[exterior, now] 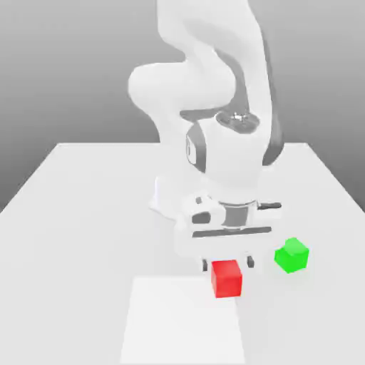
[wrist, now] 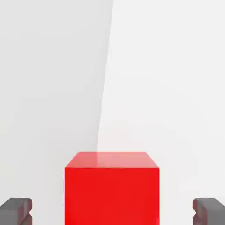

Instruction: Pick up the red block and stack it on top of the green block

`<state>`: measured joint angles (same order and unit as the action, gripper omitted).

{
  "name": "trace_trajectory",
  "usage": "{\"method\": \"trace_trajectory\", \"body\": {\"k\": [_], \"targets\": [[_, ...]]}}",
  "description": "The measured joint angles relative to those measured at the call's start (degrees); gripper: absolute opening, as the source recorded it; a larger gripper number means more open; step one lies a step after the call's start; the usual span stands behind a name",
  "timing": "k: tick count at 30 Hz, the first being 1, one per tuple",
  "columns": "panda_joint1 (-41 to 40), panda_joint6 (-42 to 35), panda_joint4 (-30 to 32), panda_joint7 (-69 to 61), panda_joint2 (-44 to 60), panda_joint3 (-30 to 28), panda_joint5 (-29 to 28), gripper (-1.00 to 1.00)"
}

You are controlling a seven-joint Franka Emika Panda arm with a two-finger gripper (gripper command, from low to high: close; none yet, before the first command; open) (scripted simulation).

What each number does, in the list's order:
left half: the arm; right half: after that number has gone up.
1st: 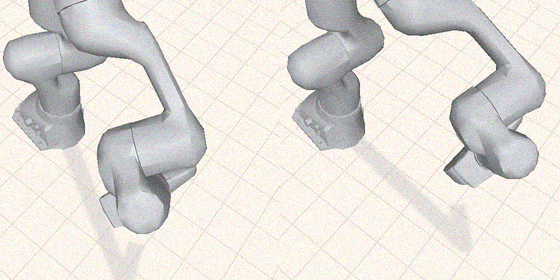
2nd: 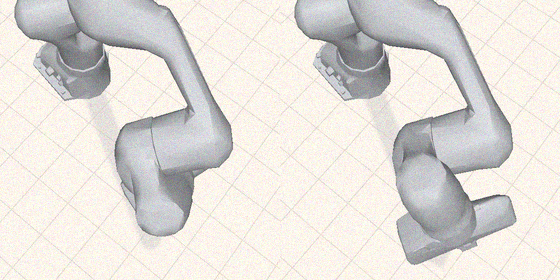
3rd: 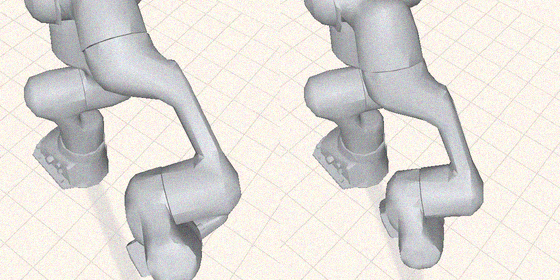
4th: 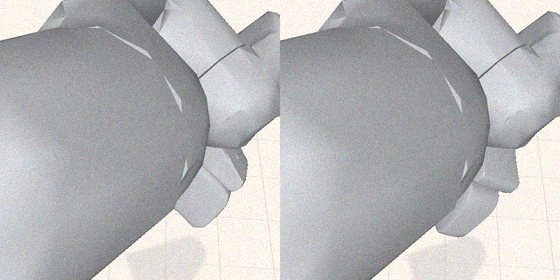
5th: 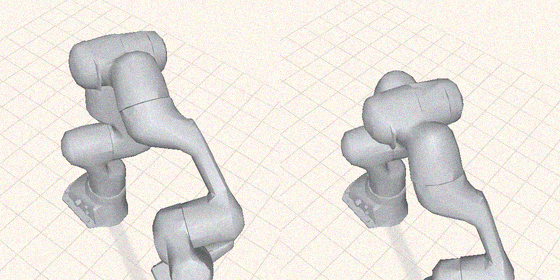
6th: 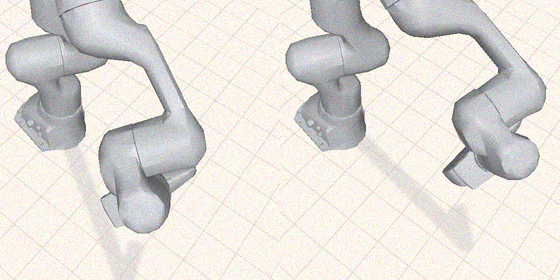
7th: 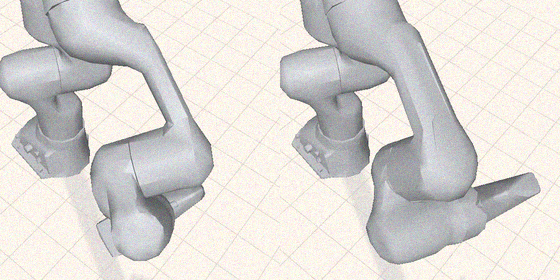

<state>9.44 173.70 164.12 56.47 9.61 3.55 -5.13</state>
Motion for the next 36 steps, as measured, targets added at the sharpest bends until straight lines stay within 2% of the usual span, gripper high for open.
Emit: {"method": "trace_trajectory", "body": {"k": [1,8,15,23,31,33,36], "targets": [[0.7,1.1,-0.2,0.4,1.3,-0.8,-0.5,-1.00],[0.7,1.1,-0.2,0.5,1.3,-0.8,-0.6,-1.00],[0.7,-10.1,1.7,-3.9,-11.9,1.0,5.5,-1.00],[9.3,-16.2,2.1,-5.3,-18.8,6.2,11.0,-1.00],[18.4,-20.2,2.4,-4.6,-23.1,12.7,14.1,-1.00],[18.5,-19.8,2.4,-3.1,-22.3,14.2,12.4,-1.00],[15.8,-17.4,2.1,0.8,-18.9,16.0,6.9,-1.00]]}}
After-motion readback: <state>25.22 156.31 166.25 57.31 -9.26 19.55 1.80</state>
